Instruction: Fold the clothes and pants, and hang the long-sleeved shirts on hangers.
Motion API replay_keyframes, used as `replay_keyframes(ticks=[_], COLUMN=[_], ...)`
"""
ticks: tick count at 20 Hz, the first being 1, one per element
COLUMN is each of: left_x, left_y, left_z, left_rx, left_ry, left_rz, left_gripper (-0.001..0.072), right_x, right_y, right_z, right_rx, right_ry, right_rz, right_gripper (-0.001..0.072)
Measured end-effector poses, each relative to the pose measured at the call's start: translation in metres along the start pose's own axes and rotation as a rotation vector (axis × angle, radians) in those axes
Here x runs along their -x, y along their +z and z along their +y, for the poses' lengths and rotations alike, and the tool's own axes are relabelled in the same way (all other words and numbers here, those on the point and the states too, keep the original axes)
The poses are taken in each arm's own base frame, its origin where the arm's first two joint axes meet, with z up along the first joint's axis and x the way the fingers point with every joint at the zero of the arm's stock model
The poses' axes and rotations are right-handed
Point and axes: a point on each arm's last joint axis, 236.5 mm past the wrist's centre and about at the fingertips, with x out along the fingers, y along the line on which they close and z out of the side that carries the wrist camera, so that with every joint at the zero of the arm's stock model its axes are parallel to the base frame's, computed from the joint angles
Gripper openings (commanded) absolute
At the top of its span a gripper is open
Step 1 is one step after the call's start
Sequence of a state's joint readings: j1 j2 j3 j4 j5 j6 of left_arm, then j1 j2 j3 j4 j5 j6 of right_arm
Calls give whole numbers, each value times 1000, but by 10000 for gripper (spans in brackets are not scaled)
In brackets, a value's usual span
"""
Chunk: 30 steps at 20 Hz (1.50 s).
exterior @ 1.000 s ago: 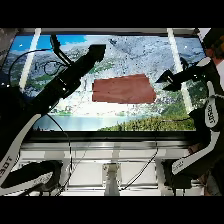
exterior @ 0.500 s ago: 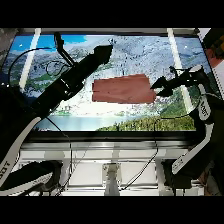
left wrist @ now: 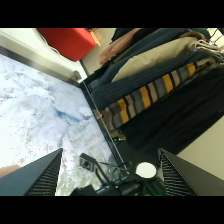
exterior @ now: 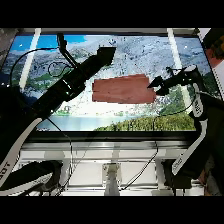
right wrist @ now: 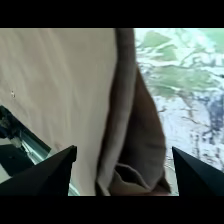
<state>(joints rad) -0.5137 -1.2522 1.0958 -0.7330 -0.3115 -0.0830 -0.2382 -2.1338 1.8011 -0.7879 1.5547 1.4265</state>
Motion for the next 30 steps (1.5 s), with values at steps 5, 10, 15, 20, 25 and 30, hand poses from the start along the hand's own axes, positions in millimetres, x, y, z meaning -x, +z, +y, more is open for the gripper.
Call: replay_keyframes(ticks=[5, 10, 15, 20, 25, 30], left_x=[0, 0, 0, 0, 0, 0], left_y=[-1, -2, -2, -2, -2, -2], left_z=[-1, -2, -1, -2, -2, -2], left_rx=[0, 0, 0, 0, 1, 1], left_ry=[-1, -4, -2, -3, -3, -3], left_rz=[2, 3, 3, 3, 3, 3], left_gripper=[686, 686, 686, 686, 685, 685], right_x=[-26, -39, -29, 28, 131, 238], right_y=[-9, -6, -4, 12, 16, -12], right_z=[15, 15, 24, 17, -20, -56], right_rx=[25, 40, 24, -11, -145, -296], right_ry=[-8, -45, -48, -176, -291, -324], right_rz=[58, 51, 43, -67, -241, -422], right_gripper=[657, 164, 7, 7, 7, 7])
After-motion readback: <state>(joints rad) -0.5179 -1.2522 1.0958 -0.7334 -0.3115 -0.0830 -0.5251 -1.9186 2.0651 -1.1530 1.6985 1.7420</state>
